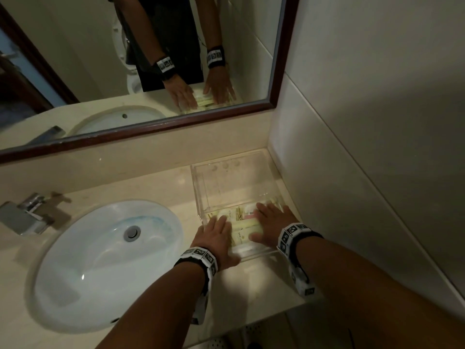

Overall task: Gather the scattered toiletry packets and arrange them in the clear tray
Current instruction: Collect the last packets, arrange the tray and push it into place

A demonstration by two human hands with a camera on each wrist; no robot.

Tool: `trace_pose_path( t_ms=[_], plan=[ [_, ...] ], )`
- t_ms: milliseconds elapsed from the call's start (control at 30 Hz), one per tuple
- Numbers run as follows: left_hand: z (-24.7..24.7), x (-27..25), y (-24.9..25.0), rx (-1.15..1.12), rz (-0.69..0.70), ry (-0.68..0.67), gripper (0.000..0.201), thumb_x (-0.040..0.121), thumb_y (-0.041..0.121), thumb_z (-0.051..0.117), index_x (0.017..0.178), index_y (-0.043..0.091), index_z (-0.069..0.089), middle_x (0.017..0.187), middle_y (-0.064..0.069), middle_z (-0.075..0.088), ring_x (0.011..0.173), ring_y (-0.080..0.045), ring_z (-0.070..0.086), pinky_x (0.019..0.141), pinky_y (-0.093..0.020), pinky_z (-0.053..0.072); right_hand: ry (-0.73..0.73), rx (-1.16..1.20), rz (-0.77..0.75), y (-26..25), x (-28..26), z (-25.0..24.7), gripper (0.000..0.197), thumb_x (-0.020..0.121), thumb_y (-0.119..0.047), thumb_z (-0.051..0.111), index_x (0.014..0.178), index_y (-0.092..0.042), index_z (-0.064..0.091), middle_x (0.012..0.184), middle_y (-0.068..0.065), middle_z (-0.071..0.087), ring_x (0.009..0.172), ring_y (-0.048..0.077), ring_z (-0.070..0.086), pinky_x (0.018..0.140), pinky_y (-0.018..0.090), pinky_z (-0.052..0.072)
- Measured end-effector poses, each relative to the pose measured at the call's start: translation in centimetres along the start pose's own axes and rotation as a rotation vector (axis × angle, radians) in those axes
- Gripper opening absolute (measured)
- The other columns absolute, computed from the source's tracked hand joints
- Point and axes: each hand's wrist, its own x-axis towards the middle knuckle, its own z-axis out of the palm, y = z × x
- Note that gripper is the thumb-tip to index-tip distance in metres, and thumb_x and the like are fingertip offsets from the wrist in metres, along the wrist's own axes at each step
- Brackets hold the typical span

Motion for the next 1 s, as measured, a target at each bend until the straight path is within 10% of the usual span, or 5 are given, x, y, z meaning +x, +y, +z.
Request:
trace_pose_path(
  t_ms=[600, 1000],
  plan=[
    [-1.8, 1.2, 0.6, 0.004, -0.022, 0.082, 0.097, 0.067, 0.074, 0.053, 0.145, 0.019, 0.035, 0.157, -0.003, 0.022, 0.138, -0.03, 0.027, 0.107, -0.048, 0.035, 0.119, -0.009, -0.06, 0.3, -1.1, 0.2, 0.109, 0.074, -0.081, 0.05, 0.156, -0.025, 0.008, 0.166, -0.001, -0.003, 0.153, 0.024, 0.002, 0.121, 0.052, 0.008],
    [-1.2, -0.8, -0.6, 0.001, -0.083, -0.033, 0.116, 0.063, 0.072, 0.068, 0.155, 0.03, 0.012, 0.163, -0.01, -0.011, 0.149, -0.038, -0.006, 0.118, -0.056, 0.015, 0.097, -0.102, -0.072, 0.4, -3.2, 2.0, 0.124, 0.069, -0.068, 0.07, 0.149, -0.045, -0.022, 0.159, 0.001, -0.036, 0.148, 0.034, -0.024, 0.117, 0.057, -0.01]
  ],
)
